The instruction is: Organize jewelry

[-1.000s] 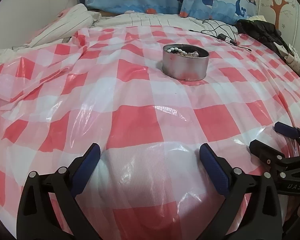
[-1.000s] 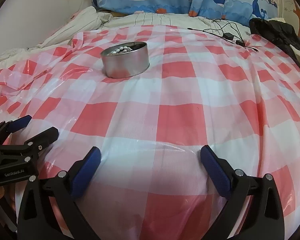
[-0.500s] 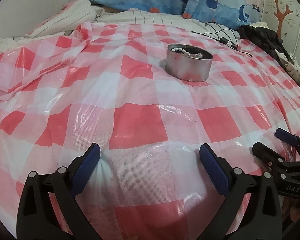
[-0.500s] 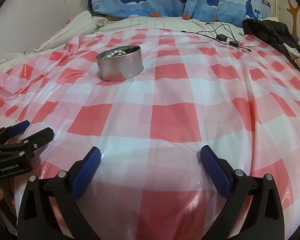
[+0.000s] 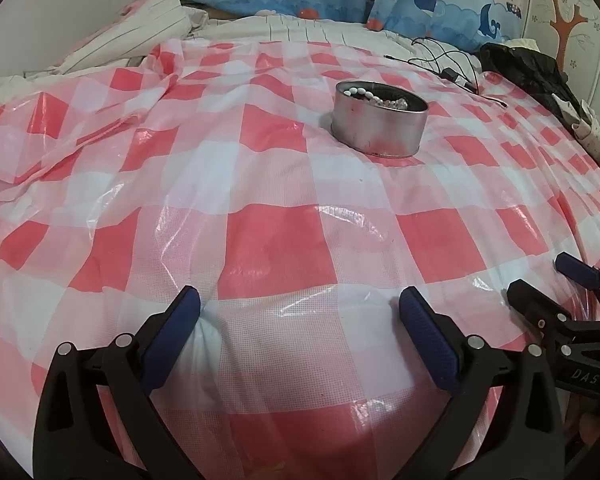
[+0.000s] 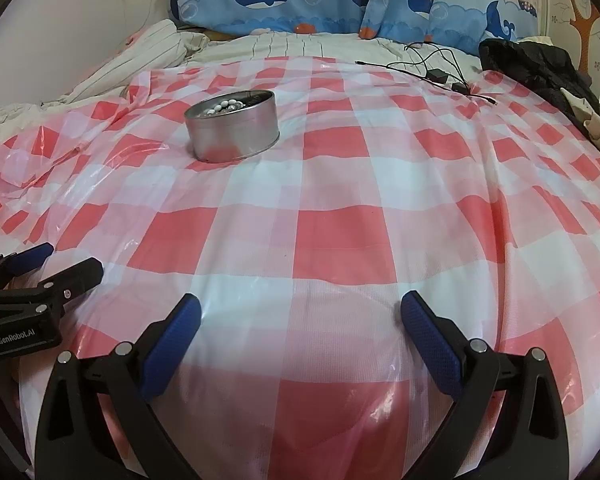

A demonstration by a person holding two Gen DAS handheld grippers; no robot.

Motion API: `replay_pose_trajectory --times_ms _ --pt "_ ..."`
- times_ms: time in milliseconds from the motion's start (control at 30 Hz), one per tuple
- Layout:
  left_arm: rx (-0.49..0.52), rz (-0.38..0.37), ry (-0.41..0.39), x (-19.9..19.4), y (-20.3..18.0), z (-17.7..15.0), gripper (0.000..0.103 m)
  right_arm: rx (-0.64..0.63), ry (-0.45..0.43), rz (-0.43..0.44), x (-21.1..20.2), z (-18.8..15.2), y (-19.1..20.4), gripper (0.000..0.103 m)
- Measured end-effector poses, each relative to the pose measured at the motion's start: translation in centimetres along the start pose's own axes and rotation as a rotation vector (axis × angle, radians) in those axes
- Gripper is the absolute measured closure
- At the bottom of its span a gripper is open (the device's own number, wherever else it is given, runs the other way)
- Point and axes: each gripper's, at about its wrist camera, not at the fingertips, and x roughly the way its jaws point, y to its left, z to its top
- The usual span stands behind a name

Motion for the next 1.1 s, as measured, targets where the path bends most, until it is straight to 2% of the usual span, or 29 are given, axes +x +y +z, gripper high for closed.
replay_pose_trajectory --times_ms 1100 --pt "0.002 0.003 -0.003 0.22 -0.06 -0.03 0.007 0.0 0.005 0.0 0.23 0.11 -0.11 0.007"
